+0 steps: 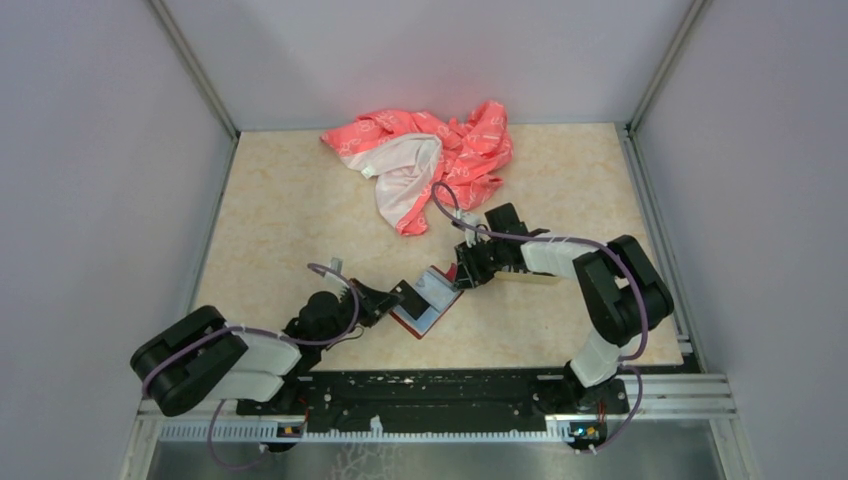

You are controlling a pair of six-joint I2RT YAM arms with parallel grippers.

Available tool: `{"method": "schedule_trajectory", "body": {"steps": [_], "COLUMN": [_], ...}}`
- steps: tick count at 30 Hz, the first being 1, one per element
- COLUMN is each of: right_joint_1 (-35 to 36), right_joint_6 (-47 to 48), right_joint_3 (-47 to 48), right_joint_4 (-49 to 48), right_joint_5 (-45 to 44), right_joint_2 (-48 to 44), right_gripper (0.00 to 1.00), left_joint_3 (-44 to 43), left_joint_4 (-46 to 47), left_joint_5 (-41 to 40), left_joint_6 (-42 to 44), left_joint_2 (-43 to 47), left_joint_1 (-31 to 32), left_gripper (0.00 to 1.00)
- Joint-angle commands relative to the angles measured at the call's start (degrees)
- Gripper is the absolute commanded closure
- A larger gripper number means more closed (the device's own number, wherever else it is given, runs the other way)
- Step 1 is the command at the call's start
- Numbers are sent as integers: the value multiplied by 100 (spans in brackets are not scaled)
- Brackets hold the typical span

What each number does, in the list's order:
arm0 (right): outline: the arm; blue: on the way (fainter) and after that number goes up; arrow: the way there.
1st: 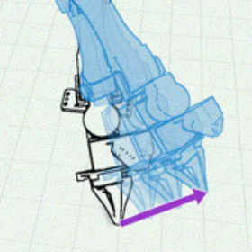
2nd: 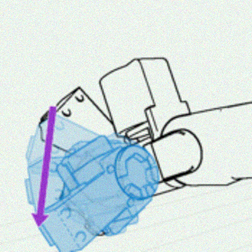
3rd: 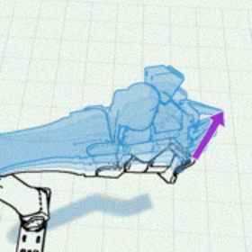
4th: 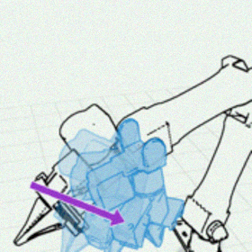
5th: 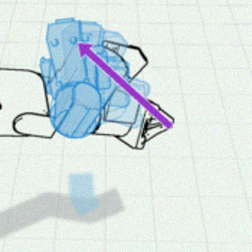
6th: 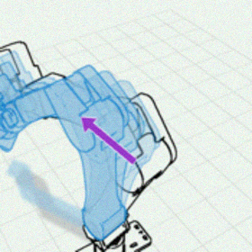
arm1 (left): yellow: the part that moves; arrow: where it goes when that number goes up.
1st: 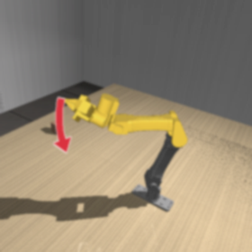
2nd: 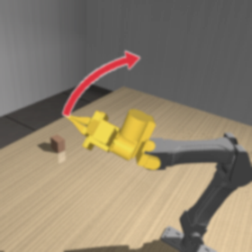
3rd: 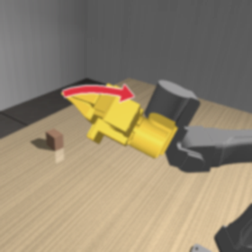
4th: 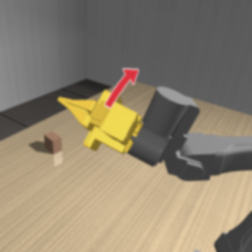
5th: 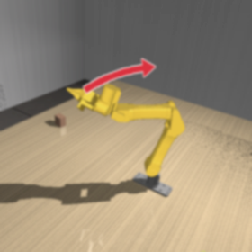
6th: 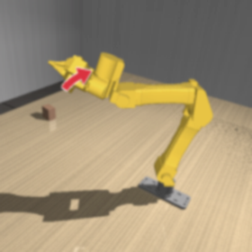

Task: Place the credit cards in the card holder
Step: Insert the credit card into the card holder.

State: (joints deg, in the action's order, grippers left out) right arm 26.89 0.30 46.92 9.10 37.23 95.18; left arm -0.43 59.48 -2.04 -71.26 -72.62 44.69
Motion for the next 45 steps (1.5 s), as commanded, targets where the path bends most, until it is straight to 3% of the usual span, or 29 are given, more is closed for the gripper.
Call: {"method": "schedule_trajectory", "body": {"steps": [1, 17, 33, 39, 45], "right_joint_1": [44, 37, 37, 31, 35], "right_joint_6": [-214, -1479, -1509, -1473, -1467], "right_joint_3": [17, -680, -616, -596, -571], "right_joint_4": [-237, -1013, -974, -955, -931], "right_joint_5": [-11, -114, 57, 46, 55], "right_joint_2": [19, -320, -249, -207, -156], "right_gripper": [74, 81, 82, 82, 82], "left_joint_3": [483, 450, 417, 504, 563], "left_joint_4": [446, 407, 1130, 1082, 305], "left_joint_5": [-325, -496, -335, -248, -513], "left_joint_6": [-379, -683, -595, -579, -502], "left_joint_2": [-347, -731, -1235, -1009, -395], "left_joint_1": [113, 243, 251, 250, 249], "left_gripper": [100, 100, 100, 100, 100]}}
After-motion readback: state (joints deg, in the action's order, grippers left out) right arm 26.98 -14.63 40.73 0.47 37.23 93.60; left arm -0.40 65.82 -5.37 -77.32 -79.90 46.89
